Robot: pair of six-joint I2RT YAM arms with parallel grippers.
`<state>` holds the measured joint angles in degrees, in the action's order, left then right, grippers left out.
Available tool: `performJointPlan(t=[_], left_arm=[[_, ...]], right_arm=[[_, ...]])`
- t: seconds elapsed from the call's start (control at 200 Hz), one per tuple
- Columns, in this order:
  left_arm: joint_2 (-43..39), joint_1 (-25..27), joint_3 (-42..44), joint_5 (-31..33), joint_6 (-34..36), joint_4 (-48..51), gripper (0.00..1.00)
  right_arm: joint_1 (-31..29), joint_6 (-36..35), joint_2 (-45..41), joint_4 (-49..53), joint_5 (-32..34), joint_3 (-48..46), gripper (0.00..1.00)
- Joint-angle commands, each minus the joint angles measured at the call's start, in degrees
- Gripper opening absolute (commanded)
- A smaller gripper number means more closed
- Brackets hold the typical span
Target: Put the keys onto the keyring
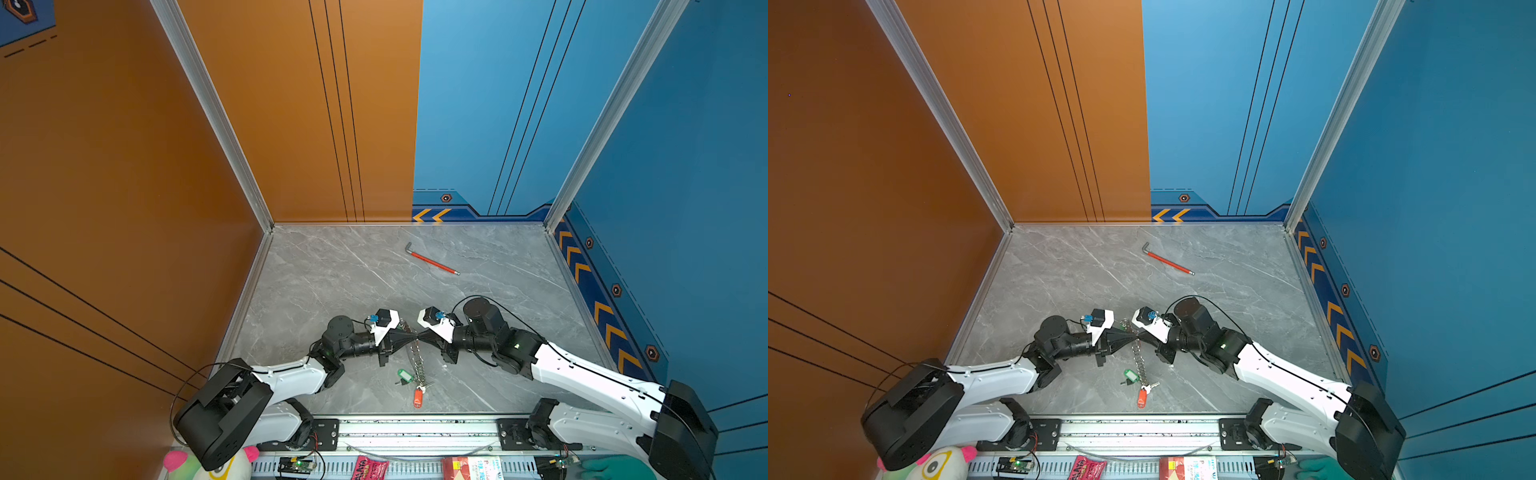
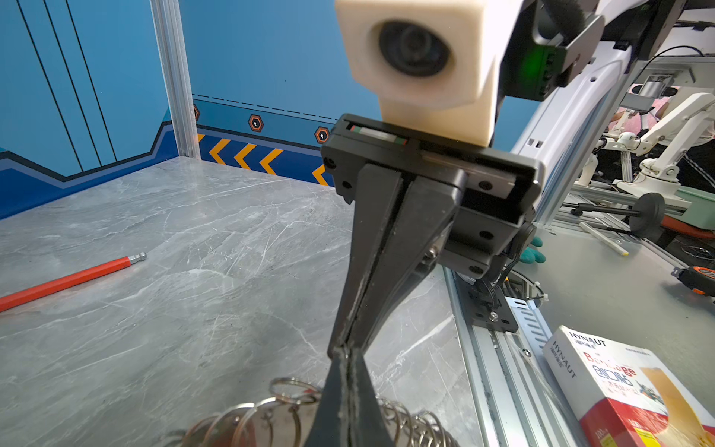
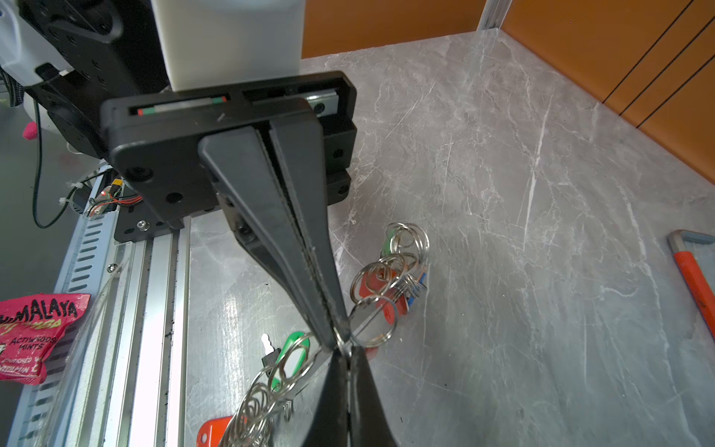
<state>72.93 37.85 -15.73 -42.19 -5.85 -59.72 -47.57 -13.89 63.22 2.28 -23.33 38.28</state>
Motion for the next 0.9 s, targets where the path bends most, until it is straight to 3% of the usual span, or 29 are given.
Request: performJointPlan(t=[0.0, 0.13, 0.345, 0.556, 0.896], left_arm=[[0.47, 0.77, -1.05, -2.44, 0.48, -3.8, 0.0], [0.65, 0.26, -1.21, -1.58, 0.98, -2.23, 0.12], [-4.86, -1.57, -1.83, 1.81, 4.42, 9.55, 0.32], [-5.74, -1.55, -2.32, 1.77, 5.4, 12.13, 0.33], [-2.52, -1.3, -3.91, -2.02, 4.32, 12.11, 0.28]], right_arm=[[-1.33, -1.43, -0.63, 0.39, 2.84, 1.28, 0.0], [-2.96, -2.17, -0.58, 6.35, 8.7, 4.6, 0.0], [-7.9, -6.15, 2.56, 21.8, 22.1, 12.97, 0.0], [-10.93, -9.34, 6.33, 29.77, 27.6, 18.98, 0.0], [-12.92, -11.9, 9.58, 30.17, 29.07, 22.43, 0.0]])
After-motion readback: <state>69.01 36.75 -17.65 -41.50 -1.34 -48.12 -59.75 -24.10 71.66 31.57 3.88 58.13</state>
